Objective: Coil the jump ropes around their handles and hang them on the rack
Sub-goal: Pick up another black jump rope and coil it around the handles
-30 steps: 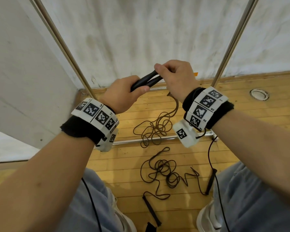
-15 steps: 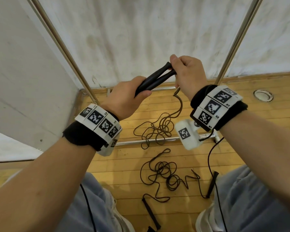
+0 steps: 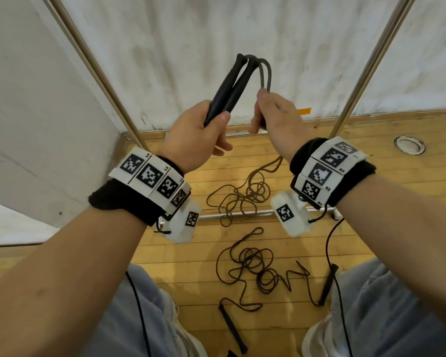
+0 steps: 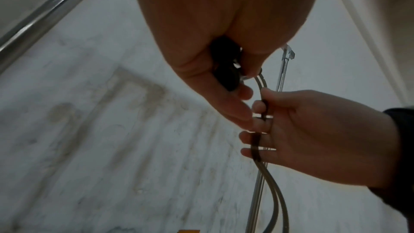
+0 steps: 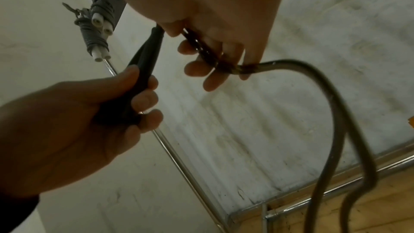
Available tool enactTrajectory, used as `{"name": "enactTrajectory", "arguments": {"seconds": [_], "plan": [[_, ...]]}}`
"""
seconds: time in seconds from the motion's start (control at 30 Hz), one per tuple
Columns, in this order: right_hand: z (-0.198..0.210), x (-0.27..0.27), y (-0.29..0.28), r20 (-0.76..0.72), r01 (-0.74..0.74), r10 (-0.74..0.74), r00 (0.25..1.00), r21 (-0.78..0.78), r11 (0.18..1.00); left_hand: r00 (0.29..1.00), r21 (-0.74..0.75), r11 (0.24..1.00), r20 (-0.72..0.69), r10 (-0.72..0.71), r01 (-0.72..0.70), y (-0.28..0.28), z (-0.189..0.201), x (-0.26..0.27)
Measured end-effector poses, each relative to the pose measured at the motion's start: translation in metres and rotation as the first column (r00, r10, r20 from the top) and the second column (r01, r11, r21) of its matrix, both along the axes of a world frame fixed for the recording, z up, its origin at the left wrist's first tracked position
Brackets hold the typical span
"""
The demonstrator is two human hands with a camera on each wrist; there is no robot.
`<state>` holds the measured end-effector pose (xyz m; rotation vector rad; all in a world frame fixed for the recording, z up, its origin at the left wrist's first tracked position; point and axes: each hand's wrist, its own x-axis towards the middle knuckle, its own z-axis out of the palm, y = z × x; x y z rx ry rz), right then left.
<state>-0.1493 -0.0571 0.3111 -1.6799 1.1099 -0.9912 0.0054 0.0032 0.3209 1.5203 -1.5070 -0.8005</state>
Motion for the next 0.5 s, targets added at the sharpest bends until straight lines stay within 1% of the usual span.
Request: {"name": "enactTrajectory", "arguments": {"seconds": [0.03,0.1,0.17,0.2,0.3,0.37,0.43,0.47,0.5], "plan": [[-0.002,0.001,0.001,-0.019,-0.021,0.021,1.0,0.011,1.0,1.0,0.009,1.0,0.005,-0.003,0.003,0.001,0.0,-0.001],[-0.006,0.002,0.001,-0.044,-0.061,0.063,0.997,0.047,0.997,0.998,0.007,1.0,0.067,-0.002,0.001,0.001,-0.001,-0.002],[-0.01,0.002,0.002,-0.073,-0.094,0.099,0.992,0.072,0.993,0.996,-0.034,0.999,0.087,0.026,-0.023,0.0,-0.001,-0.002],[-0.012,0.002,0.003,-0.084,-0.108,0.114,0.99,0.08,0.991,0.997,-0.05,0.997,0.05,0.054,-0.051,0.0,0.0,-0.002],[-0.018,0.003,0.007,-0.038,-0.126,0.132,0.991,0.128,0.984,0.976,-0.024,0.99,-0.174,0.131,-0.137,-0.002,0.004,-0.004],[-0.022,0.004,0.01,0.067,-0.126,0.114,0.991,0.218,0.968,0.949,-0.005,0.99,-0.284,0.133,-0.141,-0.002,0.006,-0.004],[-0.022,0.005,0.014,0.205,-0.155,0.09,0.975,0.329,0.932,0.924,0.015,0.989,-0.356,0.142,-0.147,-0.002,0.008,-0.003],[-0.021,0.006,0.015,0.241,-0.173,0.089,0.966,0.354,0.919,0.91,0.028,0.985,-0.378,0.167,-0.169,-0.003,0.008,-0.002],[-0.019,0.006,0.017,0.239,-0.183,0.1,0.966,0.353,0.918,0.896,0.041,0.978,-0.393,0.204,-0.205,-0.005,0.007,-0.001]]}}
